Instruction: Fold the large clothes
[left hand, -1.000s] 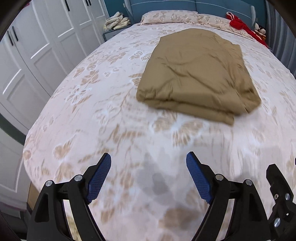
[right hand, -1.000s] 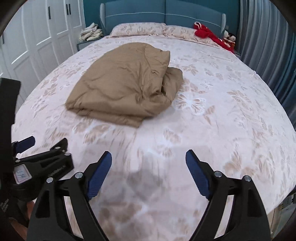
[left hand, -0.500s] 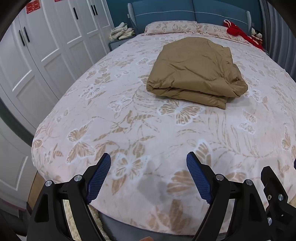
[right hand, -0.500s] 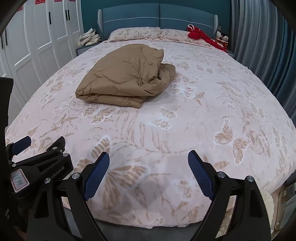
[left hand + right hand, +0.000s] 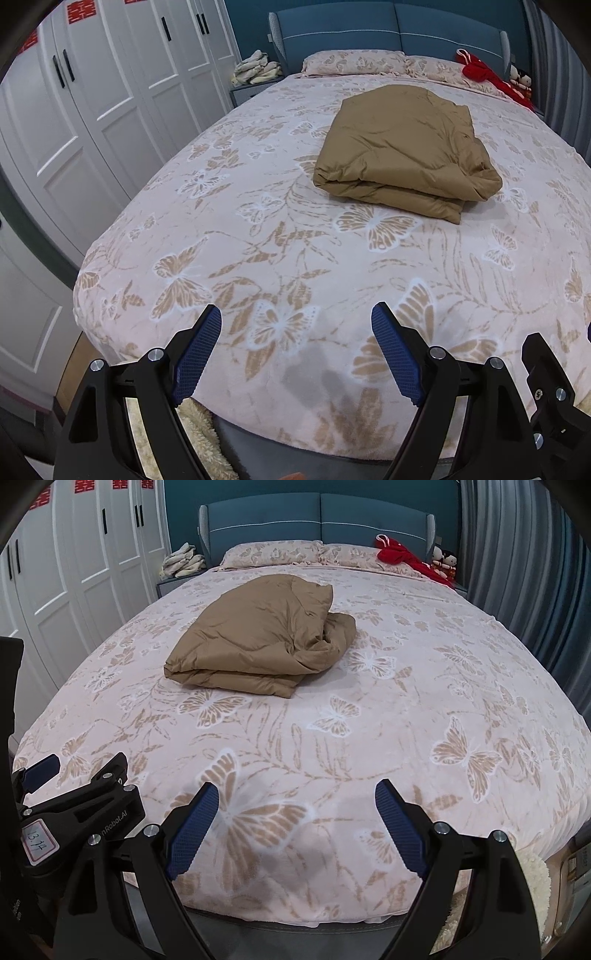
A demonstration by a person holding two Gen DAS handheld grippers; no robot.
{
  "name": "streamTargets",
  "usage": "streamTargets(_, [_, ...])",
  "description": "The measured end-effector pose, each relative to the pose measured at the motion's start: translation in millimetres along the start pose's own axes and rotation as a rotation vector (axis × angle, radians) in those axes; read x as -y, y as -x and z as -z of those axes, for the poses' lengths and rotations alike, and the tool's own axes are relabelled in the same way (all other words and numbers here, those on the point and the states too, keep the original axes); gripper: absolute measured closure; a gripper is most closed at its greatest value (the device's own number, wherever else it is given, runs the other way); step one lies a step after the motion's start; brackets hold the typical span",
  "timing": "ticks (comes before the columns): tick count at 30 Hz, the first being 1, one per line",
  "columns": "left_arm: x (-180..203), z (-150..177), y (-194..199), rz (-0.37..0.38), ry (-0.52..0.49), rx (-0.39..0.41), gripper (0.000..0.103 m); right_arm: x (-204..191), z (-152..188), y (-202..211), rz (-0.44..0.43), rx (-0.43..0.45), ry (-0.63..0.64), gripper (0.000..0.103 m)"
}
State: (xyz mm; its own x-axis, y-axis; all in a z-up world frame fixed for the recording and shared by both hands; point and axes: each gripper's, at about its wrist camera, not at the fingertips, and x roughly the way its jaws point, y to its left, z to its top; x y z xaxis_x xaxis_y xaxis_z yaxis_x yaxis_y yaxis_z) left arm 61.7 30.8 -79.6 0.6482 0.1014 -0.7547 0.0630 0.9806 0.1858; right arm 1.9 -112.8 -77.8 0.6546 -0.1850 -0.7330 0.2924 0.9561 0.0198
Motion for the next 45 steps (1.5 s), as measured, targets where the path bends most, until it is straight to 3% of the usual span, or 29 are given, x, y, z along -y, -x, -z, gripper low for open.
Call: streamTargets(45, [-5.0, -1.2, 4.3, -0.016, 0.005, 0.013, 0.023, -2.5, -1.8, 4.0, -0.004, 0.009, 0.004, 0.019])
